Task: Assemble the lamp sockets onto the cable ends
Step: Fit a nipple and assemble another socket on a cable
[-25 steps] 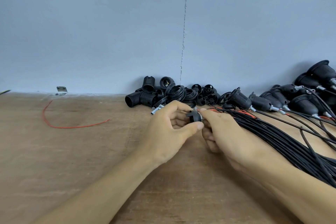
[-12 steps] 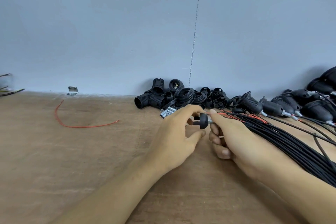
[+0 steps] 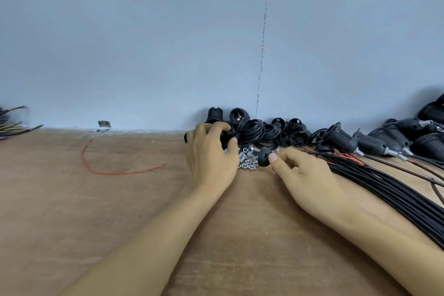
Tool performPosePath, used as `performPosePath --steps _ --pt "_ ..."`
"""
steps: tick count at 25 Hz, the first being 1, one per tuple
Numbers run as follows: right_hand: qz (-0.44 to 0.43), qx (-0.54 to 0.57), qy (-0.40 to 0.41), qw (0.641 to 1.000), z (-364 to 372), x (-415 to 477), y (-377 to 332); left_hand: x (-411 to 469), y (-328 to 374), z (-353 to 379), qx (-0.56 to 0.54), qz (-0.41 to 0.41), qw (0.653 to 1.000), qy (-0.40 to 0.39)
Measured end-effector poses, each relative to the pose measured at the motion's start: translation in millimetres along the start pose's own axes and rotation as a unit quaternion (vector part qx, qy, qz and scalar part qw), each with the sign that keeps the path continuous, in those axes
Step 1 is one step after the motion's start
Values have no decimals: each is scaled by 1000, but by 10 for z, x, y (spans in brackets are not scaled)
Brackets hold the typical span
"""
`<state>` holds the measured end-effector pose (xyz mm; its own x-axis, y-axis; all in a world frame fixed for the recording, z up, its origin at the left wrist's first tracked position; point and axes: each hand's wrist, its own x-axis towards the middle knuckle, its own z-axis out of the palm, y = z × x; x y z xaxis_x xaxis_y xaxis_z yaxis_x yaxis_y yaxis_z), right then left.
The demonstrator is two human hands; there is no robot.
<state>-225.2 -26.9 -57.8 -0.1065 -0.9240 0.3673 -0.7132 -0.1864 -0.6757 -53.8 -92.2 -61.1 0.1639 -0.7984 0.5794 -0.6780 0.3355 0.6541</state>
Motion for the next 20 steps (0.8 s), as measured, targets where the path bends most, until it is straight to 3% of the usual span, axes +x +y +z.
performPosePath --steps 8,13,20 --pt "12 31 -11 999 -38 5 66 343 -138 140 173 11 980 -94" --pt "17 39 -7 999 -38 30 93 508 -131 192 158 -12 975 -157" --pt "25 52 -16 998 -31 20 101 520 45 136 87 -14 988 -125"
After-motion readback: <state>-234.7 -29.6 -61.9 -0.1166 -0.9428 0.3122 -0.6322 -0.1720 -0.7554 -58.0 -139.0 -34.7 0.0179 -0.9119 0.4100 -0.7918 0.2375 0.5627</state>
